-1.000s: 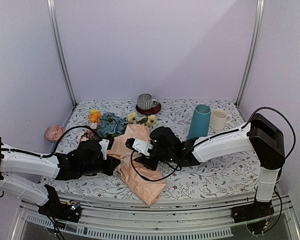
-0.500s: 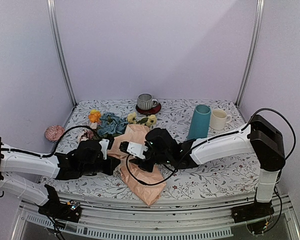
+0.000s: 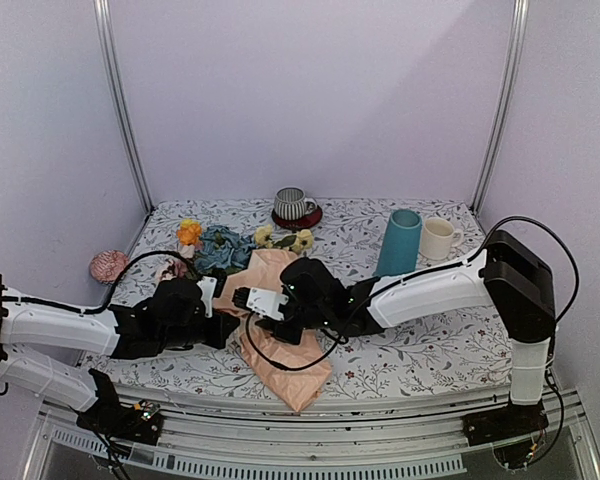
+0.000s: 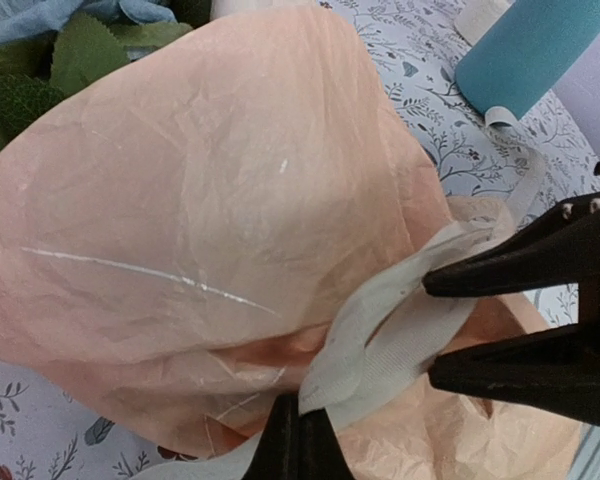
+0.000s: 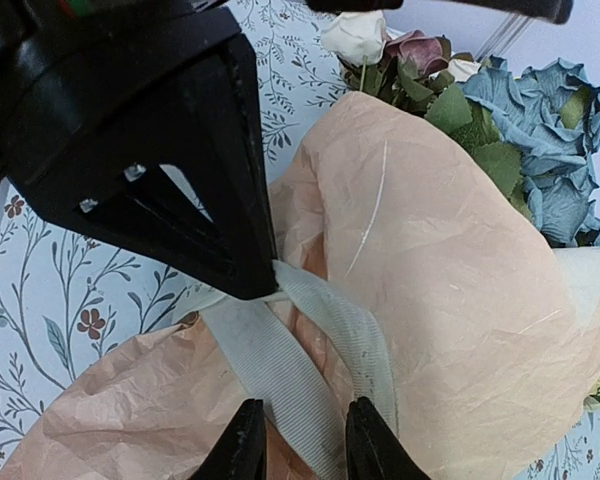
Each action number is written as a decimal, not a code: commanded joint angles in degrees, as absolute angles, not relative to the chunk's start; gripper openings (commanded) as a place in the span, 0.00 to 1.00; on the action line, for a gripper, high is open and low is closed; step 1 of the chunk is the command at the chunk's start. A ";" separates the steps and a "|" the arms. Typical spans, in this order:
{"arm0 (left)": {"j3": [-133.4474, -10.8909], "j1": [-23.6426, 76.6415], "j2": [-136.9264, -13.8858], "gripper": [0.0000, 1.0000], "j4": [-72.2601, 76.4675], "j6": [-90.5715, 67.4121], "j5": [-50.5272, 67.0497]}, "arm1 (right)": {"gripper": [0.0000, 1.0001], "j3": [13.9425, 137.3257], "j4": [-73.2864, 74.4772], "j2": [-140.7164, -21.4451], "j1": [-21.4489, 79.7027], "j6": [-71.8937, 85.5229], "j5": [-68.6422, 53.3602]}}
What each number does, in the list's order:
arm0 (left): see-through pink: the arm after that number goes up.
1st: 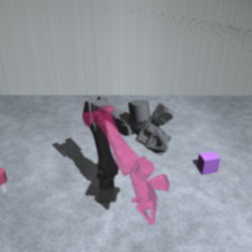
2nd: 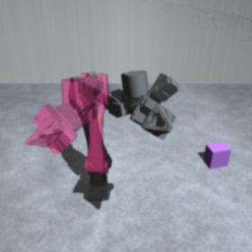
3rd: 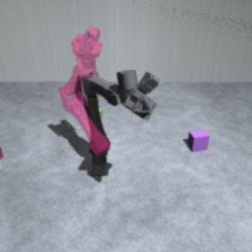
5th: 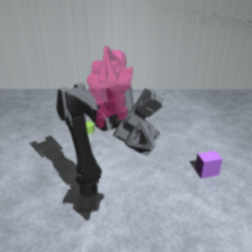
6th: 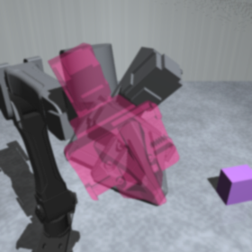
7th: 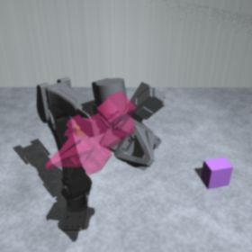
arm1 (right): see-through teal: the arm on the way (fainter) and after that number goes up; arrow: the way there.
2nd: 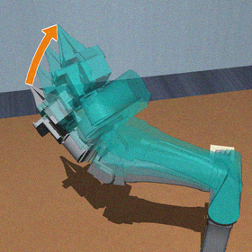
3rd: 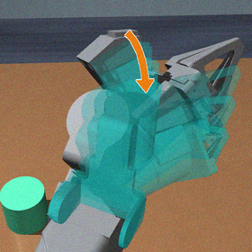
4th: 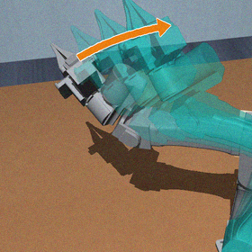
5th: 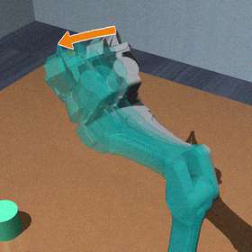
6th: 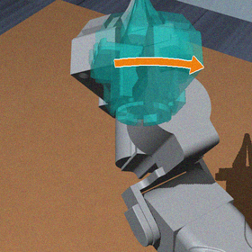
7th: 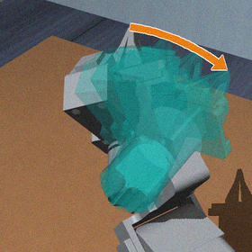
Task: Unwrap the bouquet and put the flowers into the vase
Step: Untie the half-tied ribbon from the folded wrapping paper.
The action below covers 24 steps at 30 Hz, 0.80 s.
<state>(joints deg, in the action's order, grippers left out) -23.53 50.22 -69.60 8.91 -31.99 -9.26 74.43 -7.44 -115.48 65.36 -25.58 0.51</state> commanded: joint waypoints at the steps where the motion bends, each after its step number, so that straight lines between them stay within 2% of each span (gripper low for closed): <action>1: -24.57 49.18 -69.72 0.00 9.62 -32.64 -8.51 | 0.30 76.88 -5.27 -117.59 65.82 -26.69 0.81; 4: -24.44 48.96 -69.87 0.00 9.80 -32.85 -8.41 | 0.27 77.87 -4.38 -118.63 65.76 -26.80 0.20; 5: -24.36 48.89 -69.92 0.00 9.84 -32.89 -8.43 | 0.24 78.13 -4.30 -119.00 65.78 -26.69 0.36; 7: -24.27 48.72 -69.96 0.00 9.84 -33.04 -8.42 | 0.10 78.39 -4.41 -119.20 65.83 -26.40 1.15; 9: -24.09 48.53 -70.04 0.00 9.80 -33.28 -8.40 | 0.04 78.04 -4.91 -118.71 65.78 -25.78 1.74; 17: -23.54 47.78 -69.33 0.00 7.96 -33.99 -9.82 | 0.02 70.73 -12.34 -110.22 65.34 -20.85 4.72; 24: -21.39 47.10 -67.22 0.00 6.76 -35.14 -10.43 | 0.02 52.58 -20.20 -94.68 58.71 -4.58 10.29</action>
<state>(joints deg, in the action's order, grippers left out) -23.16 48.07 -68.97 7.79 -34.20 -9.65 60.66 -13.50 -103.59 63.53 -17.15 4.86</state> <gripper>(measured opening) 0.006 0.025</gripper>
